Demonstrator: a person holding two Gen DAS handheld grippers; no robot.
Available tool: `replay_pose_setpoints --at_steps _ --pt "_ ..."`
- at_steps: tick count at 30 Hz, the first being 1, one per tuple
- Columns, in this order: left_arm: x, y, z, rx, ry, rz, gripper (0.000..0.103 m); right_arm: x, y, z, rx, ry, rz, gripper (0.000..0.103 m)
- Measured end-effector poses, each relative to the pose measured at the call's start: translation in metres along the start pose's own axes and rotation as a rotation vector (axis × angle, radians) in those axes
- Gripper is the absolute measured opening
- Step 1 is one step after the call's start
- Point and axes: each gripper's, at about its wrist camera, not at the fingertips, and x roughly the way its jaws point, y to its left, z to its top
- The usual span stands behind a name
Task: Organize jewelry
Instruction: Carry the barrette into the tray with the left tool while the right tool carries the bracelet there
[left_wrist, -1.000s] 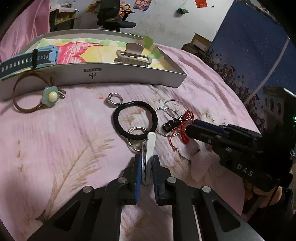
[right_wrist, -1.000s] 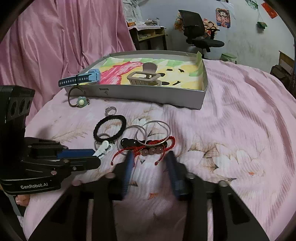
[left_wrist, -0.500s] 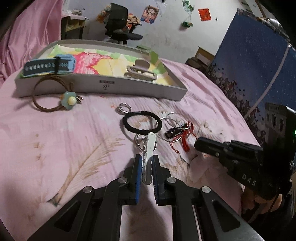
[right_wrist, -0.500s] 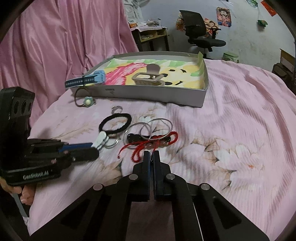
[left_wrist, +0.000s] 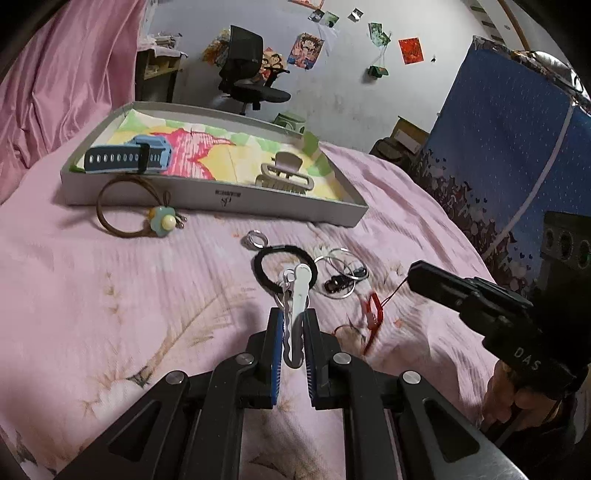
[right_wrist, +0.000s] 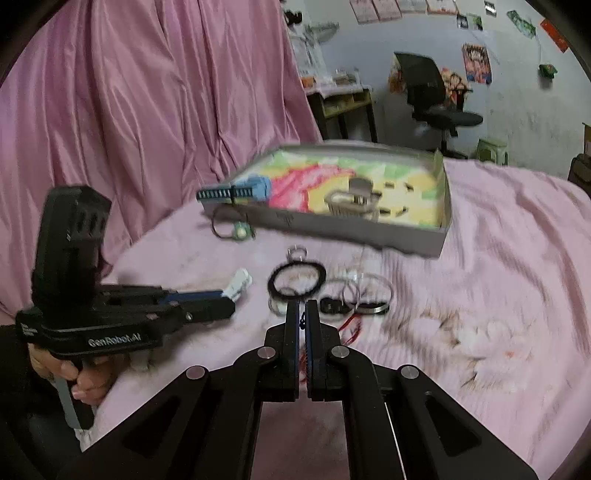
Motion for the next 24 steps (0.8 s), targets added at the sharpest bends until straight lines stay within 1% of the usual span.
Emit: replay_pose_setpoints --at_steps 7,13,17,19,22,24 --pt "-0.005 0.002 0.011 -0.012 -0.044 0.015 0.011 -0.011 0.007 0.011 -0.020 -0.100 -0.013 0.003" --pt "0.003 0.006 0.031 -0.014 -0.076 0.035 0.011 -0.001 0.009 0.027 -0.049 -0.142 -0.064 0.003" --pt "0.008 0.012 0.050 -0.019 -0.097 0.055 0.011 0.011 0.007 0.040 -0.059 -0.172 -0.100 0.003" --pt "0.011 0.015 0.061 -0.029 -0.109 0.062 0.011 0.014 0.005 0.049 -0.059 -0.194 -0.105 0.003" --pt "0.019 0.019 0.081 -0.040 -0.124 0.072 0.011 0.021 0.000 0.069 -0.060 -0.238 -0.116 0.003" --pt "0.028 0.021 0.094 -0.042 -0.120 0.087 0.011 0.026 -0.007 0.081 -0.053 -0.261 -0.123 0.003"
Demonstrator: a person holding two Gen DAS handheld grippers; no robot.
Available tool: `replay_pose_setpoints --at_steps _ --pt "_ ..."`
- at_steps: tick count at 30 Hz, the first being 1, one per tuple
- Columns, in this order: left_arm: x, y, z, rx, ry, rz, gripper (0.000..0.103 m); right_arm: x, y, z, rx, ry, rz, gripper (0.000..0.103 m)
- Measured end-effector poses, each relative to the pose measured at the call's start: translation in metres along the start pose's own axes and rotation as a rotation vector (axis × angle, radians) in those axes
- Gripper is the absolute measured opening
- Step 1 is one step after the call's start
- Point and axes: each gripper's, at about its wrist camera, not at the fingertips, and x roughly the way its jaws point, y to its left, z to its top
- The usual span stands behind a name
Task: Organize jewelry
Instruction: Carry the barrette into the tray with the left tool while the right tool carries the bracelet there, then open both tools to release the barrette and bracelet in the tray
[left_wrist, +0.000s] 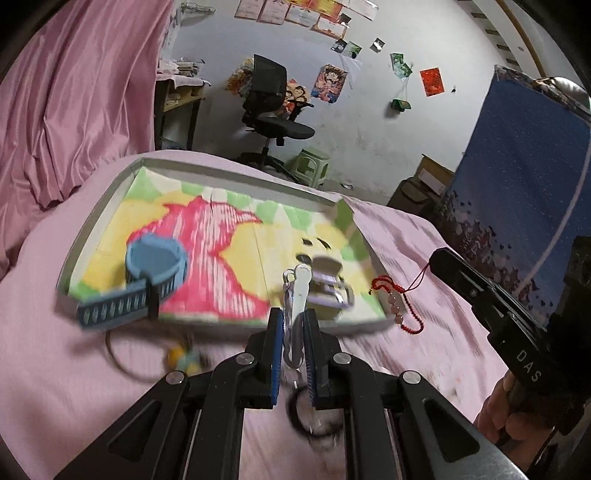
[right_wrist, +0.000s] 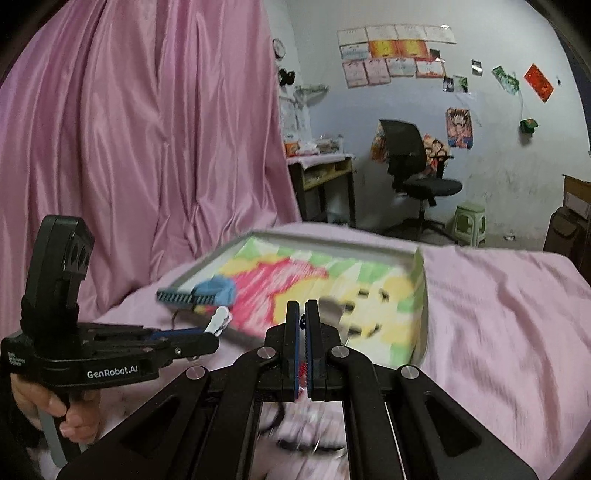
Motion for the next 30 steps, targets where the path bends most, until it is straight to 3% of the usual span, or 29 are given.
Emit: replay_pose_setpoints --at_steps 7,16,23,30 --pt "0.036 0.005 0.017 0.000 0.053 0.066 0.011 0.035 -0.017 0.013 0.028 -0.025 -0.070 0.003" --pt "0.067 0.011 0.015 -0.020 0.145 0.129 0.011 0.072 -0.035 -0.008 0.069 0.109 -0.087 0.003" --pt "0.069 0.007 0.014 0.000 0.155 0.137 0.011 0.080 -0.043 -0.022 0.105 0.196 -0.093 0.003" --pt "0.064 0.009 0.013 -0.026 0.142 0.122 0.011 0.081 -0.043 -0.029 0.112 0.224 -0.091 0.003"
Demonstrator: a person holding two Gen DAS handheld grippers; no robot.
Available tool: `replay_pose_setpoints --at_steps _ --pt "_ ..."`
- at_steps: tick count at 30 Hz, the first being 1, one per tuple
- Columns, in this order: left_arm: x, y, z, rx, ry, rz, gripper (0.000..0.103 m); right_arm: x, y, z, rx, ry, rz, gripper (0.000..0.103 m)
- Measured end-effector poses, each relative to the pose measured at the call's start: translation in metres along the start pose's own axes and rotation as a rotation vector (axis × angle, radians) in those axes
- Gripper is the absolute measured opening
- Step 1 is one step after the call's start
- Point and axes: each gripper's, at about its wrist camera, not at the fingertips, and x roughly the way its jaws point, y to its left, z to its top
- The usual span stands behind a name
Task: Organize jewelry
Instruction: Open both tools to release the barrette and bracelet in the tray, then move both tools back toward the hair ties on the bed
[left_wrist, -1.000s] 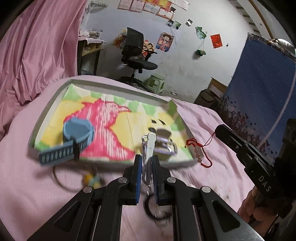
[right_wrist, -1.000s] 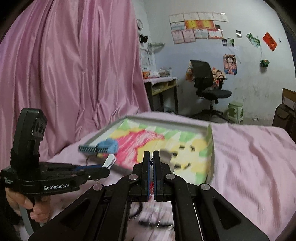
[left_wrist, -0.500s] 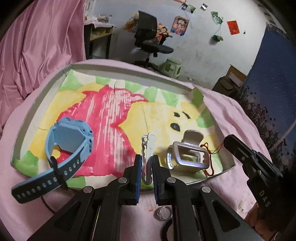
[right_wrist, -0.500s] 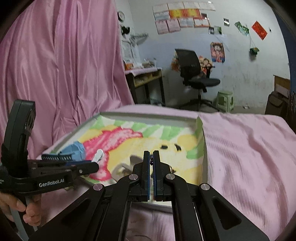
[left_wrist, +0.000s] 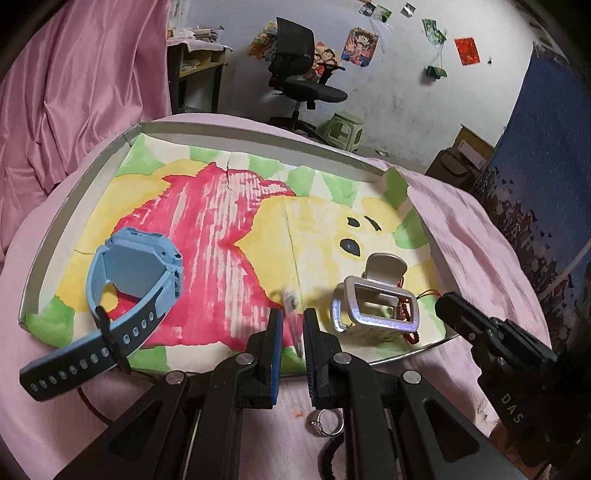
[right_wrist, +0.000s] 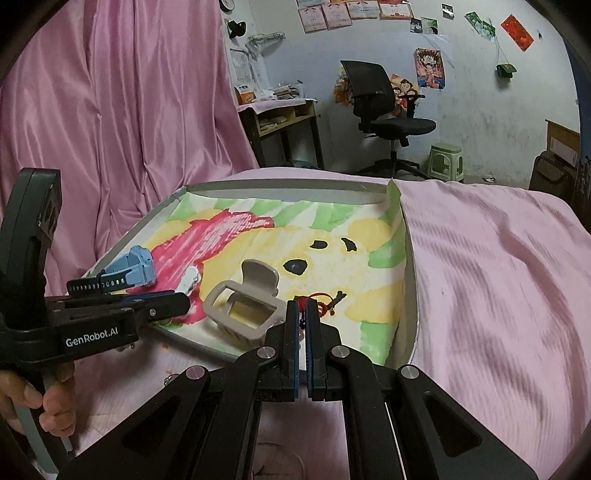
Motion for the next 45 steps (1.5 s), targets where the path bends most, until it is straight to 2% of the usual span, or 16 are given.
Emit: replay_pose_setpoints --at_steps 5,7,9,10,15,18,20,22,26,37,42,45 --pt "-0.008 0.002 -0.005 -0.001 -0.031 -0.015 0.011 -0.003 -0.001 -0.001 0.003 0.003 -0.014 0.005" --pt "-0.012 0.002 -0.007 0.002 -0.046 -0.018 0.012 -0.006 -0.001 -0.001 0.007 -0.001 -0.016 0.011" --pt "-0.018 0.002 -0.011 0.001 -0.063 -0.021 0.013 -0.011 -0.001 -0.003 0.006 -0.016 -0.020 0.031" --pt "-0.020 0.002 -0.011 0.000 -0.069 -0.022 0.014 -0.014 -0.001 -0.003 0.005 -0.026 -0.019 0.034" --pt "-0.037 0.005 -0.020 -0.008 -0.110 -0.024 0.021 -0.030 0.005 -0.004 -0.023 -0.070 -0.026 0.035" --pt "-0.047 0.007 -0.026 -0.016 -0.135 -0.027 0.029 -0.040 0.007 -0.005 -0.028 -0.098 -0.026 0.037" --pt "-0.055 0.008 -0.030 -0.022 -0.154 -0.030 0.038 -0.048 0.008 -0.006 -0.025 -0.121 -0.026 0.045" --pt "-0.064 0.009 -0.034 -0.024 -0.179 -0.027 0.051 -0.056 0.009 -0.006 -0.020 -0.145 -0.022 0.049" --pt "-0.079 0.009 -0.041 -0.012 -0.221 -0.017 0.056 -0.071 0.008 -0.010 -0.008 -0.177 -0.017 0.056" --pt "-0.122 0.010 -0.068 0.021 -0.336 0.019 0.092 -0.110 0.016 -0.025 -0.006 -0.275 -0.014 0.084" --pt "-0.138 0.012 -0.080 0.033 -0.387 0.036 0.098 -0.128 0.023 -0.031 -0.038 -0.340 -0.034 0.098" --pt "-0.145 0.014 -0.086 0.046 -0.402 0.046 0.098 -0.135 0.028 -0.033 -0.057 -0.363 -0.035 0.100"
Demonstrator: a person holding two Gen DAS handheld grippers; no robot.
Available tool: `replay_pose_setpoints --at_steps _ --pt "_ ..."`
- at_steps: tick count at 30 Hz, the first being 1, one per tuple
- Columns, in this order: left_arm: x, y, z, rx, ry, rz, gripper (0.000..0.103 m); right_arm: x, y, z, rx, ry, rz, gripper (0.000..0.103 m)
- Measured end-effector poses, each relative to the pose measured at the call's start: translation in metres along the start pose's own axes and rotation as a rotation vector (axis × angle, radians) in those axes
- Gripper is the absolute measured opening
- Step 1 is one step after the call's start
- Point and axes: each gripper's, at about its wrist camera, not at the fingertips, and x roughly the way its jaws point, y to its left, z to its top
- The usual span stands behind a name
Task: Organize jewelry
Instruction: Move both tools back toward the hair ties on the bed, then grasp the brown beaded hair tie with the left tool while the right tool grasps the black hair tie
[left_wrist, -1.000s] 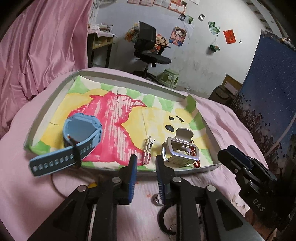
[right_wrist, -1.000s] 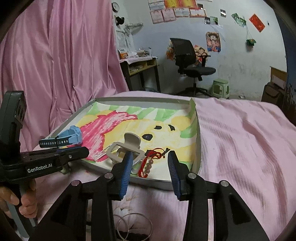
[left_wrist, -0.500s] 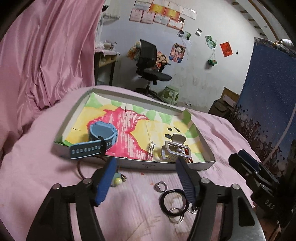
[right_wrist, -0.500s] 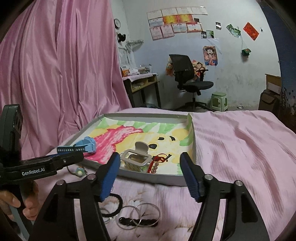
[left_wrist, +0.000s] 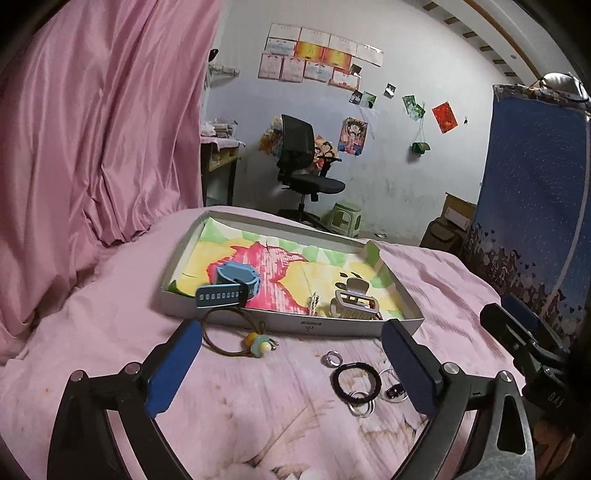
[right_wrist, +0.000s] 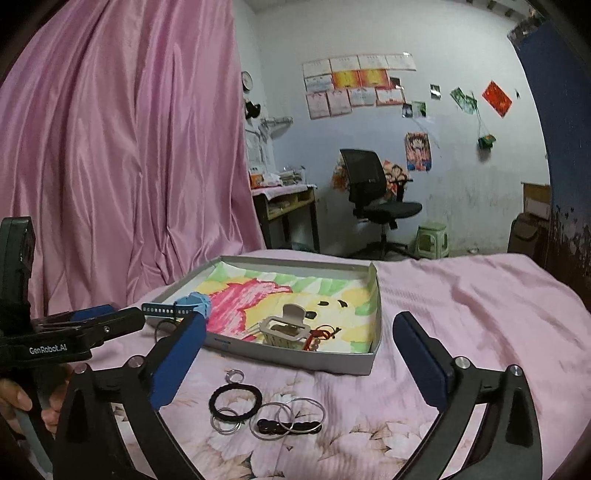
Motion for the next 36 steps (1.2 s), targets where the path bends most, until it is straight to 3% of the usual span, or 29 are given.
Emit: replay_pose_setpoints --at_steps 9,17,36 --pt "-0.021 0.013 -0.011 0.045 0.002 0.029 0.098 -0.018 0.009 -0.006 -0.020 -0.010 0.010 0.100" --pt "-0.021 0.025 -0.021 0.019 0.021 0.035 0.098 -0.024 0.019 -0.018 -0.054 0.018 0.017 0.100" --pt "0.025 0.055 -0.028 -0.084 0.229 0.065 0.098 0.011 0.019 -0.035 -0.048 0.204 0.061 0.100"
